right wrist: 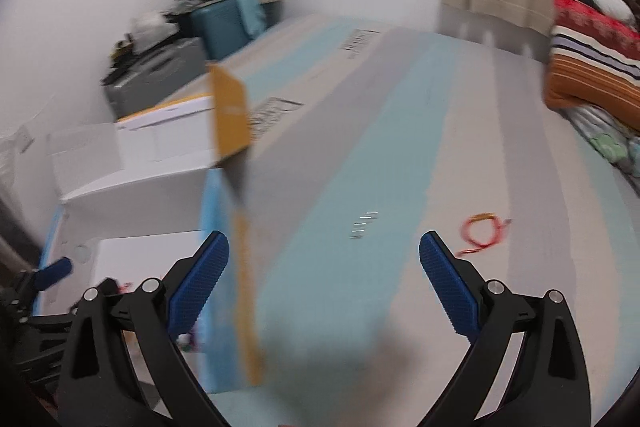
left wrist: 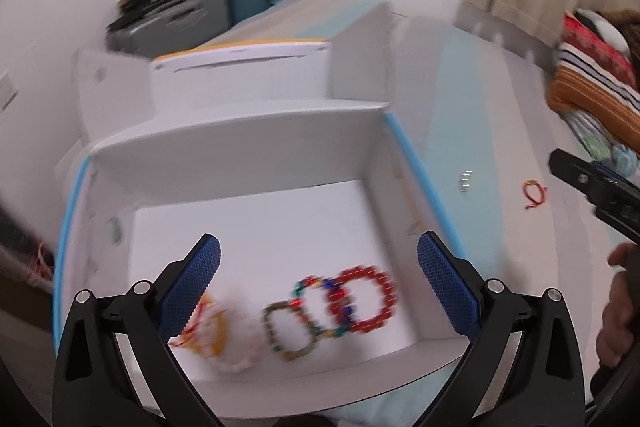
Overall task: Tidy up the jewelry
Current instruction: 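Withdraw both tools from the box back over the bed, then grasp the pearl strand with the left tool while the right tool grasps the red cord bracelet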
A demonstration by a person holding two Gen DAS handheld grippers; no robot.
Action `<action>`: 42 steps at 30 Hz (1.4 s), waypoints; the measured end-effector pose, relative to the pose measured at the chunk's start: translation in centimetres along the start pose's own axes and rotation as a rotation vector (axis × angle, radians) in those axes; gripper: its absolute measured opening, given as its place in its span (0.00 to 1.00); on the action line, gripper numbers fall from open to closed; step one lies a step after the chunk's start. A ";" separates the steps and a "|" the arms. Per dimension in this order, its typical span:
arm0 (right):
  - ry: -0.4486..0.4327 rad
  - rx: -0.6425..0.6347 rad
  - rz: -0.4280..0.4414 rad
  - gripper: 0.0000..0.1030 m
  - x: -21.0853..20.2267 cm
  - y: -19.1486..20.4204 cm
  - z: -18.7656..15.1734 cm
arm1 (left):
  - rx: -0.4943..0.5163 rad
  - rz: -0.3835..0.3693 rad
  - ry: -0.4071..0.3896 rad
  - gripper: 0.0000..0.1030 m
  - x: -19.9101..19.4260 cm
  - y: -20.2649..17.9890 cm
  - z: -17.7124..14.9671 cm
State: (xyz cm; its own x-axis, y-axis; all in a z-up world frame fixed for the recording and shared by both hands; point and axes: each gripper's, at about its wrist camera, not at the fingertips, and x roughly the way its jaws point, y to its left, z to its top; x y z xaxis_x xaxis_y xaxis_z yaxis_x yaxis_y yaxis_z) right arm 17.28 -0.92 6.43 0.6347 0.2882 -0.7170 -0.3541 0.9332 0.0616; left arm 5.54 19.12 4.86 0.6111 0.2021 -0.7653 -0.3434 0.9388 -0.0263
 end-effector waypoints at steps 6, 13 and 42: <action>0.092 0.066 -0.086 0.90 3.1 -6.7 0.5 | 0.102 -0.070 -0.009 0.94 2.0 -6.5 2.1; 0.156 0.144 -0.108 0.90 5.5 -11.7 0.6 | 0.123 -0.167 0.045 0.94 5.3 -13.4 4.5; 0.414 0.237 -0.007 0.78 19.2 -20.3 1.5 | 0.102 -0.011 0.308 0.94 25.2 -20.8 4.9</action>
State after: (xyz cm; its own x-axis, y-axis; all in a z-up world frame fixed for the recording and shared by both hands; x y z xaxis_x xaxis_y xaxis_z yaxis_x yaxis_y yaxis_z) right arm 37.72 -13.95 -7.55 0.2925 0.2169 -0.9313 -0.1540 0.9719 0.1779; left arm 31.58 6.01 -10.71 0.3643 0.1122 -0.9245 -0.2552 0.9667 0.0167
